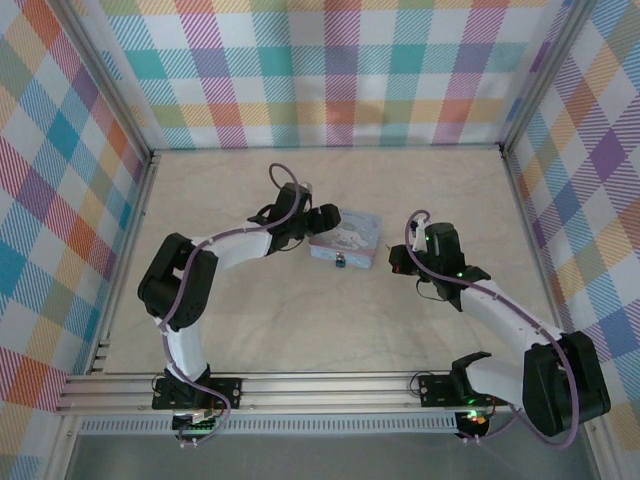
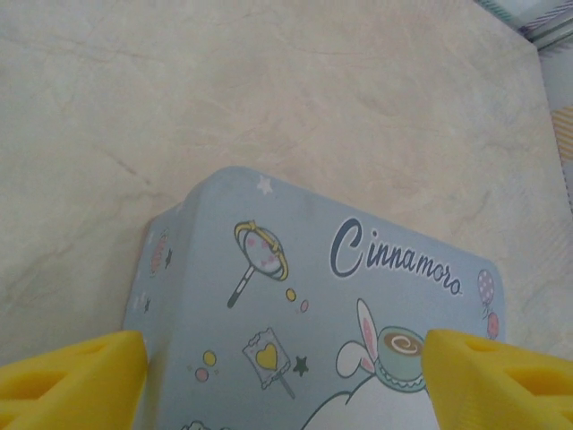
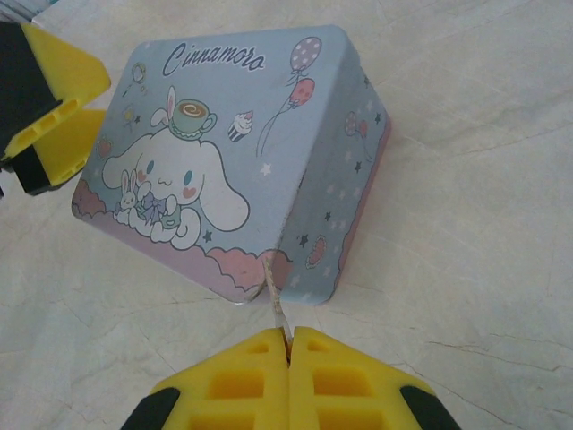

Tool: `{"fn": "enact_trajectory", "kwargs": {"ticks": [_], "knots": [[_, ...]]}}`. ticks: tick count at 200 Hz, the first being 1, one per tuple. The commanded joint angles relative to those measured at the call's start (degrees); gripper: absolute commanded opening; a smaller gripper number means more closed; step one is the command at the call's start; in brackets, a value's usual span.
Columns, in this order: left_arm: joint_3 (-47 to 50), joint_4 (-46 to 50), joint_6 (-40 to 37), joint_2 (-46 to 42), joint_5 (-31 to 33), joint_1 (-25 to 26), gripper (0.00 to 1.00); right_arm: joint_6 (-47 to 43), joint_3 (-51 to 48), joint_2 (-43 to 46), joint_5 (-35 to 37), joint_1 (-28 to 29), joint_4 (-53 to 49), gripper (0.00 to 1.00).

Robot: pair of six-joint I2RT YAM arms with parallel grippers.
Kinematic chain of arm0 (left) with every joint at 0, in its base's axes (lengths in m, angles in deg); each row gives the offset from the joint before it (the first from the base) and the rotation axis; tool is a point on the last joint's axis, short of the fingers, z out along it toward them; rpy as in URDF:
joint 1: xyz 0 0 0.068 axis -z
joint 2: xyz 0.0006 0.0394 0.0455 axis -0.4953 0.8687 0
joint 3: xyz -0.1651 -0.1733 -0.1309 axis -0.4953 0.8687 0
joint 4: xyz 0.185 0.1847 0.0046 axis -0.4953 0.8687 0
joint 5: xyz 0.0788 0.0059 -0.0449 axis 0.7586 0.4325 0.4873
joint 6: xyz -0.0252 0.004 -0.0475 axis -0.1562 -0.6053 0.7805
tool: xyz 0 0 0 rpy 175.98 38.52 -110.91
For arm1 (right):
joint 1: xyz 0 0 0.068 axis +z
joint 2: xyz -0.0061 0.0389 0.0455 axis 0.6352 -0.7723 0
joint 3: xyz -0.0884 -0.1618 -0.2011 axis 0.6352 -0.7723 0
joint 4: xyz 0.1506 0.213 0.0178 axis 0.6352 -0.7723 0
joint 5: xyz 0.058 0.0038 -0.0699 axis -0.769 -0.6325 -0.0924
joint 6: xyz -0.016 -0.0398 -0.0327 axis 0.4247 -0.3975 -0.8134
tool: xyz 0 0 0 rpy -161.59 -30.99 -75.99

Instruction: Unlock the padlock with the key

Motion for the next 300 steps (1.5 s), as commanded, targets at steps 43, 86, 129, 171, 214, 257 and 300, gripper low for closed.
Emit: {"fn": "enact_trajectory", "kwargs": {"ticks": [43, 86, 129, 171, 214, 257, 300], "knots": [[6.2, -1.3, -2.0, -10.7, -1.3, -0.9, 1.0, -5.9, 11.2, -6.4, 1.8, -0.2, -2.4, 0.0], [18.0, -4.8, -1.5, -20.3, -2.7, 0.3, 1.0, -6.9, 21.2, -15.9, 2.7, -1.3, -5.3, 0.0], [26.8, -8.2, -4.4, -25.9, -0.7, 4.6, 1.0, -8.2, 30.5, -24.7, 2.6, -2.5, -7.5, 0.0], [33.3, -22.5, -10.1, -21.6, -1.4, 9.5, 1.0, -9.6, 36.6, -32.1, 2.0, -3.4, -8.5, 0.0], [33.6, -32.1, -16.9, -14.1, 2.9, 13.6, 1.0, -10.4, 38.2, -35.5, 3.5, -3.6, -8.3, 0.0], [33.1, -41.6, -18.2, -5.7, 4.0, 14.6, 1.0, -9.7, 38.3, -37.3, 4.2, -4.5, -7.2, 0.0], [31.2, -46.1, -19.7, -0.5, 4.2, 15.6, 0.99, -9.0, 39.1, -39.4, 3.7, -4.6, -6.9, 0.0]]}}
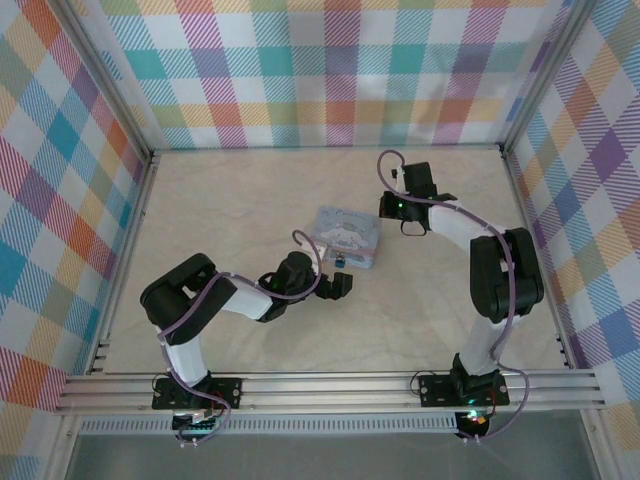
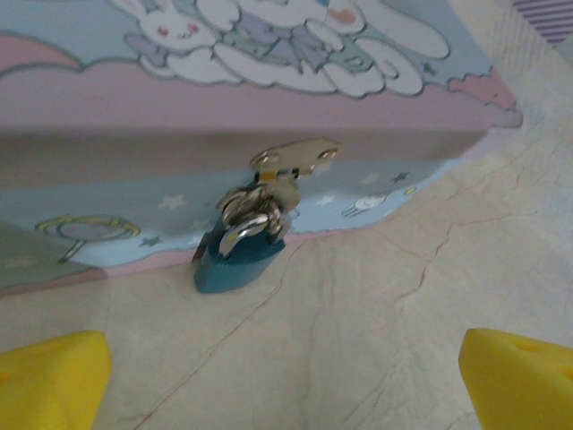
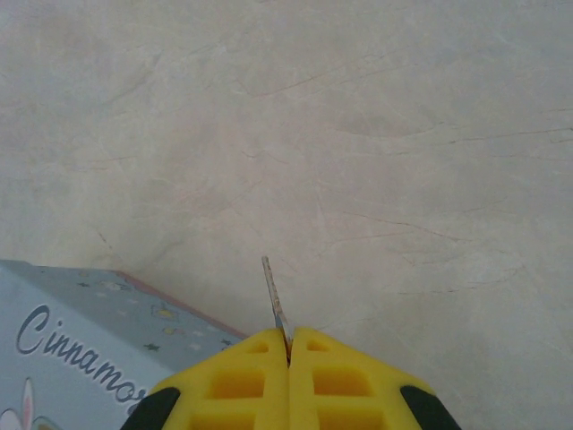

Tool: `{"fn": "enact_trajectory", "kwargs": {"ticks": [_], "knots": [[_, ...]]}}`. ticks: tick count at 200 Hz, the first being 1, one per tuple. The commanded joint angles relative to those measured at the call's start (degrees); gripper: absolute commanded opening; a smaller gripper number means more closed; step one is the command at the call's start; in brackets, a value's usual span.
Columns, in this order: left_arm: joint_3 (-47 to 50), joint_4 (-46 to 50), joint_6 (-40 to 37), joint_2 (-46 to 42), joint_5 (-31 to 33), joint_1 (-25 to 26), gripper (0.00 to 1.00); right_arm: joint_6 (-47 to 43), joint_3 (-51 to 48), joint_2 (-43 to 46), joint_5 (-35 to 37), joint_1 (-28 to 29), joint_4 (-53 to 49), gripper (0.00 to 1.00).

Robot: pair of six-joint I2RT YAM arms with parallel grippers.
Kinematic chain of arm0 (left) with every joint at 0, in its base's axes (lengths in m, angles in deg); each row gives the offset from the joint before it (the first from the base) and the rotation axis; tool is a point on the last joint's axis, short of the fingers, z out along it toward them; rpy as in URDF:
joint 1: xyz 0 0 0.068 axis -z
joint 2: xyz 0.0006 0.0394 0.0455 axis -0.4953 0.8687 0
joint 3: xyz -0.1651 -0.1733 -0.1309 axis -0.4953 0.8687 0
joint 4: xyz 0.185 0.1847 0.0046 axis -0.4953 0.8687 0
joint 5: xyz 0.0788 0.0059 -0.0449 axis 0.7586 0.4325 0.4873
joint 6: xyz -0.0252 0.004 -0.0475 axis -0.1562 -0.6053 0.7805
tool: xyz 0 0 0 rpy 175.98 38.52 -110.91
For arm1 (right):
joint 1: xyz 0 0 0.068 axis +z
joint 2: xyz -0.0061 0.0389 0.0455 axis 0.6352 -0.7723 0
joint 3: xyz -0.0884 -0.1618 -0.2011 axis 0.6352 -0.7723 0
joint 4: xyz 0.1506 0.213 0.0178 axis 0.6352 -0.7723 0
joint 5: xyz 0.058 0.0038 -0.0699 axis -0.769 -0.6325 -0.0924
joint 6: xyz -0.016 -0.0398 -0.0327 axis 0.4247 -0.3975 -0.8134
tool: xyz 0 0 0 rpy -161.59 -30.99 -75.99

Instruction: Unlock the padlock with the key

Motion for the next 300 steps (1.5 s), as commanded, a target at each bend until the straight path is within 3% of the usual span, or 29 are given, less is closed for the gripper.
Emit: {"fn": "enact_trajectory", "kwargs": {"ticks": [1, 112, 146, 176, 214, 241, 280, 300], "knots": [[-2.0, -5.9, -2.8, 2.5, 1.0, 1.6, 0.99, 0.0, 1.5, -1.2, -0.2, -0.4, 0.8, 0.0], [-6.2, -10.1, -6.6, 9.9, -4.5, 3.7, 1.0, 3.7, -0.9, -5.4, -5.9, 1.1, 4.4, 0.0], [-6.7, -10.8, -6.3, 10.4, -6.7, 3.7, 0.94, 3.6, -2.2, -5.6, -6.6, 1.4, 5.3, 0.0], [-6.5, -12.3, -6.0, 10.3, -5.9, 3.7, 0.91, 3.8, -2.9, -5.6, -7.0, 1.5, 5.7, 0.0], [-7.6, -13.5, -6.3, 10.8, -5.0, 3.7, 0.95, 4.3, -3.5, -5.5, -7.4, 1.7, 6.2, 0.0], [-8.5, -14.1, -6.0, 10.5, -7.3, 3.5, 0.91, 4.3, -4.0, -5.2, -7.4, 1.9, 6.3, 0.0], [-8.0, -14.7, -3.0, 9.0, -10.5, 1.3, 0.78, 4.1, -4.6, -4.7, -7.3, 1.9, 6.4, 0.0], [-7.5, -15.8, -0.7, 8.8, -11.7, 0.3, 0.77, 4.2, -4.7, -4.6, -7.3, 1.9, 6.5, 0.0]]}}
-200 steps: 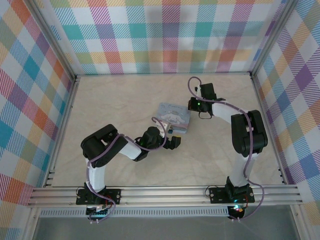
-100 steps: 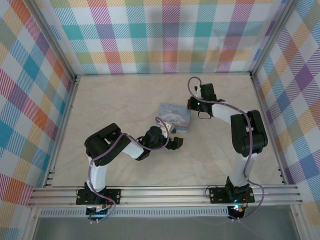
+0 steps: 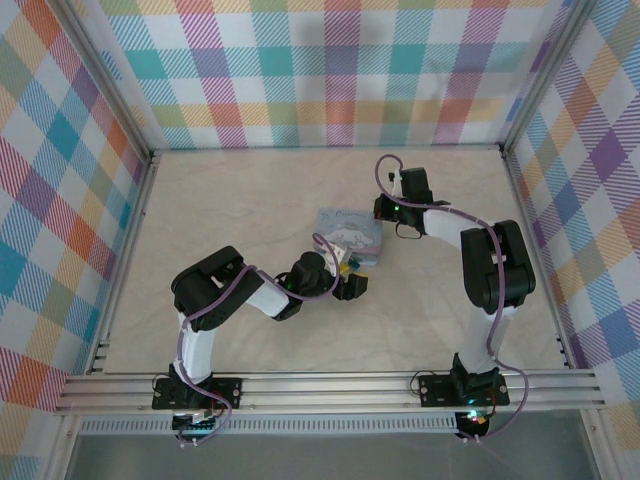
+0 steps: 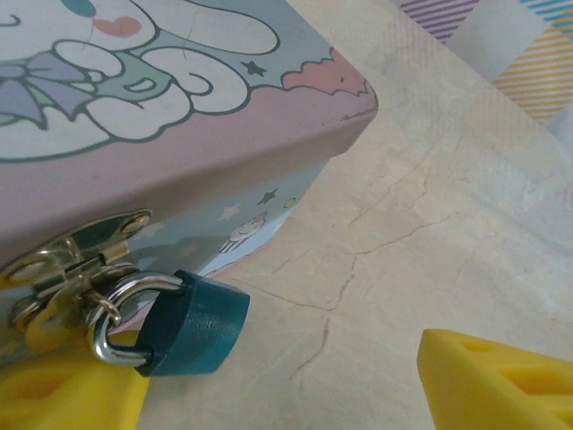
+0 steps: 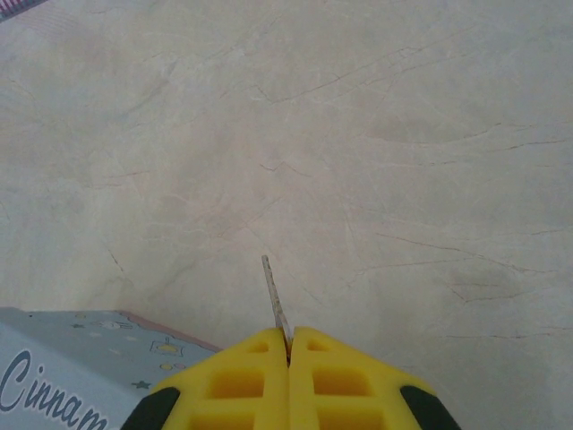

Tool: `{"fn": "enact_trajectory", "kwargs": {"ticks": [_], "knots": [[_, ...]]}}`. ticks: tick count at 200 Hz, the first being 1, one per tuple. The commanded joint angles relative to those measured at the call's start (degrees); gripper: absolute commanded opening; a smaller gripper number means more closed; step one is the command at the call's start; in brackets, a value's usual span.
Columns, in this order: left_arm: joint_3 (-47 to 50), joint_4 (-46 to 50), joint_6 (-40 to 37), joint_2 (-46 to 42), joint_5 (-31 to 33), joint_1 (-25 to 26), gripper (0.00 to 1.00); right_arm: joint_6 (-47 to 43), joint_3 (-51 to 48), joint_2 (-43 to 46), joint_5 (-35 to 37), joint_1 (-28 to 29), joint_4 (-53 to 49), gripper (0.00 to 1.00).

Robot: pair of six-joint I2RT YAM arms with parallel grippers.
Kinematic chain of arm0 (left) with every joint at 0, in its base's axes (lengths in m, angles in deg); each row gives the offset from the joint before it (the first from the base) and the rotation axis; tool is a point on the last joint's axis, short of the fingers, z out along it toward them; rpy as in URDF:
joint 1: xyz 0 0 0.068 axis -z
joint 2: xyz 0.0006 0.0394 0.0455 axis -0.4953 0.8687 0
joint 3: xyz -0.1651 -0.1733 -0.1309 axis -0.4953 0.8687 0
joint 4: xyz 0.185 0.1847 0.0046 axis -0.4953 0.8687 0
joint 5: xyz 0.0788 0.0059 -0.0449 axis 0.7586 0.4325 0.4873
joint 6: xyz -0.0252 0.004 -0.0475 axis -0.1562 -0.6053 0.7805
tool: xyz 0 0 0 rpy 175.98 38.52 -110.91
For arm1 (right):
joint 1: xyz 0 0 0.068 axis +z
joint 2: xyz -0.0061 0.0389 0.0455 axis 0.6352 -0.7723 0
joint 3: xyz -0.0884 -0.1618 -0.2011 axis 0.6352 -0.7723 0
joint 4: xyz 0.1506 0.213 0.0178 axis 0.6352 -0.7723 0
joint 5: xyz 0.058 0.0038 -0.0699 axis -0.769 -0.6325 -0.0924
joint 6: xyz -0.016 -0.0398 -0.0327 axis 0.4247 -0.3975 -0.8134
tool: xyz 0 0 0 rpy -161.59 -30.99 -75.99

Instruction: Unlock the padlock with the key

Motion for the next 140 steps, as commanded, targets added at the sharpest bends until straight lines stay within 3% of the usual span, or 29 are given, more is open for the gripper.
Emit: {"fn": "enact_trajectory", "kwargs": {"ticks": [1, 61, 123, 140], "knots": [[-1.2, -5.5, 2.5, -1.3, -3.8, -1.3, 0.77, 0.7, -2.1, -0.2, -3.2, 1.7, -3.8, 0.0], [0.2, -14.8, 13.4, 1.6, -7.6, -4.5, 0.74, 0.8, -2.6, -0.1, -3.2, 1.7, -3.4, 0.0], [-0.9, -12.0, 14.8, 1.9, -9.1, -5.1, 0.7, 0.5, -2.8, 0.1, -3.2, 1.7, -3.3, 0.0], [-1.5, -9.7, 14.8, 2.1, -9.5, -5.2, 0.64, 0.5, -2.6, 0.1, -3.3, 1.7, -3.4, 0.0]]}}
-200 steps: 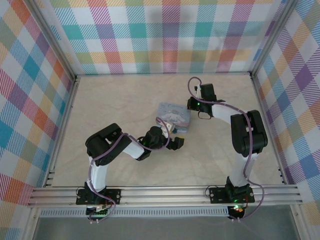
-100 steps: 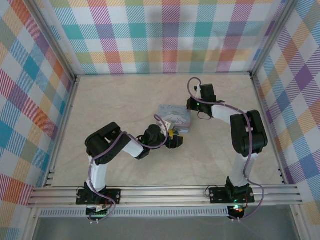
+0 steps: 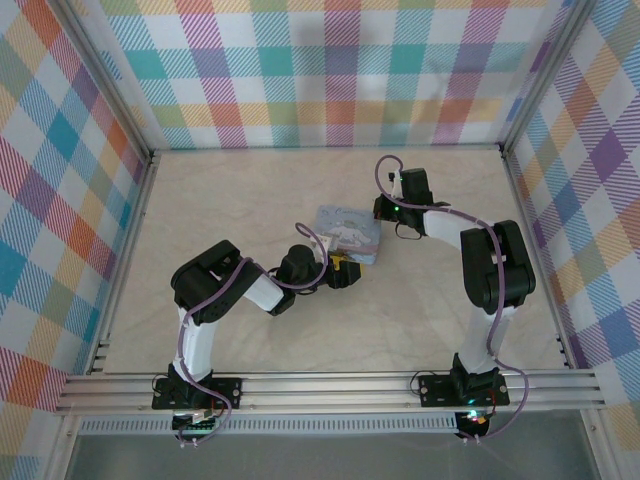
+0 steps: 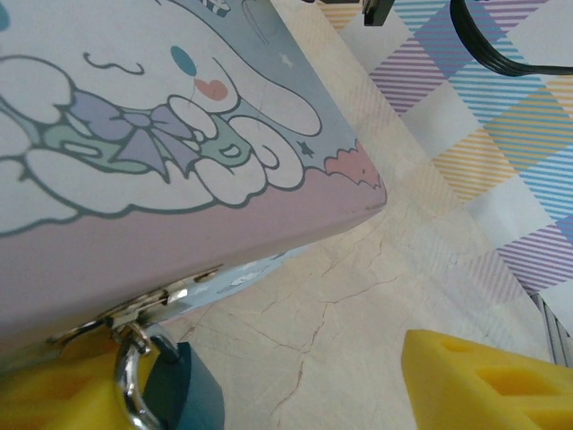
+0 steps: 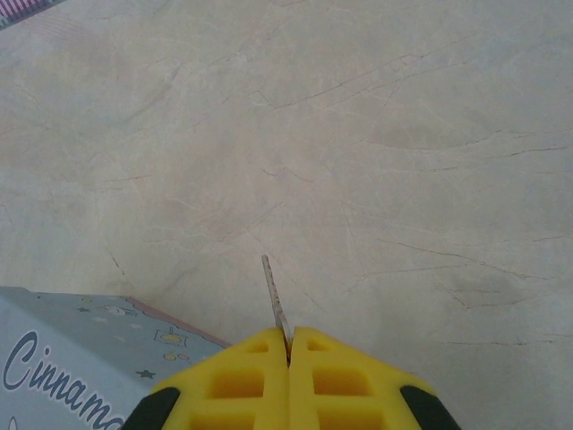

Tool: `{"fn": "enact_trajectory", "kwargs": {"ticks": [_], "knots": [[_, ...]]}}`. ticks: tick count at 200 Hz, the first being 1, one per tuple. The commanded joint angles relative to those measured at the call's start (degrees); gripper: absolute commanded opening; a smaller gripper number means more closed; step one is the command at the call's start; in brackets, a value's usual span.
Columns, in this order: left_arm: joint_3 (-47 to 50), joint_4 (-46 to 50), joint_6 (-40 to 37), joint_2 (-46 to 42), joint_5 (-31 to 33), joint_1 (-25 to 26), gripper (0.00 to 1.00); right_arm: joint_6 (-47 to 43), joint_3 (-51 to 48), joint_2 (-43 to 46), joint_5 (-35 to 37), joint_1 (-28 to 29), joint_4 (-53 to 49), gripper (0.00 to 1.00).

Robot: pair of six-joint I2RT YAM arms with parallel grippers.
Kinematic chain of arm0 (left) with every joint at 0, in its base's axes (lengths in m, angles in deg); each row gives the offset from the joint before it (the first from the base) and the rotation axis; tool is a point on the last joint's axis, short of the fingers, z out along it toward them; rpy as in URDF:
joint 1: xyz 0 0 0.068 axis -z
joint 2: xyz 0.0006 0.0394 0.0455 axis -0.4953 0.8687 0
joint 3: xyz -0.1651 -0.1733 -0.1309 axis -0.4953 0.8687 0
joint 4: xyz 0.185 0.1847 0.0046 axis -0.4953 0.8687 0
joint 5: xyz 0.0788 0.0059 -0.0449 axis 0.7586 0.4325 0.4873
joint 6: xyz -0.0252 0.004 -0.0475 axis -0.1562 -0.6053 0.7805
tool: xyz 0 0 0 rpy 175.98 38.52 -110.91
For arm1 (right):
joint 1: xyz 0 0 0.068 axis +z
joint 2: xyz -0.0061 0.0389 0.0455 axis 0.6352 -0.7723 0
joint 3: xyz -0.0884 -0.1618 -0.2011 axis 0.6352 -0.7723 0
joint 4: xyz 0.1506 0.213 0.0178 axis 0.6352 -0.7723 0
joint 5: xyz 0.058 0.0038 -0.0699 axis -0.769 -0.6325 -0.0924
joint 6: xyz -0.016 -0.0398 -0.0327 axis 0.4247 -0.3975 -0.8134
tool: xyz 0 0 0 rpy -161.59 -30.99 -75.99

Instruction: Unlock the padlock with the key

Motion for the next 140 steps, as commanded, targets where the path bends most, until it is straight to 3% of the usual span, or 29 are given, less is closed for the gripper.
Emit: {"fn": "enact_trajectory", "kwargs": {"ticks": [1, 77, 140], "knots": [[-2.0, -2.1, -0.1, 0.3, -1.8, -0.4, 0.64, 0.5, -2.1, 0.1, -3.2, 1.7, -4.8, 0.0], [-1.9, 2.3, 1.7, 1.2, -1.6, -2.2, 0.51, 0.4, -2.4, 0.6, -3.5, 1.7, -4.4, 0.0], [-1.7, 3.2, 2.0, 1.6, -1.7, -2.5, 0.49, 0.0, -1.8, 1.9, -2.9, 1.5, -5.2, 0.0]]}}
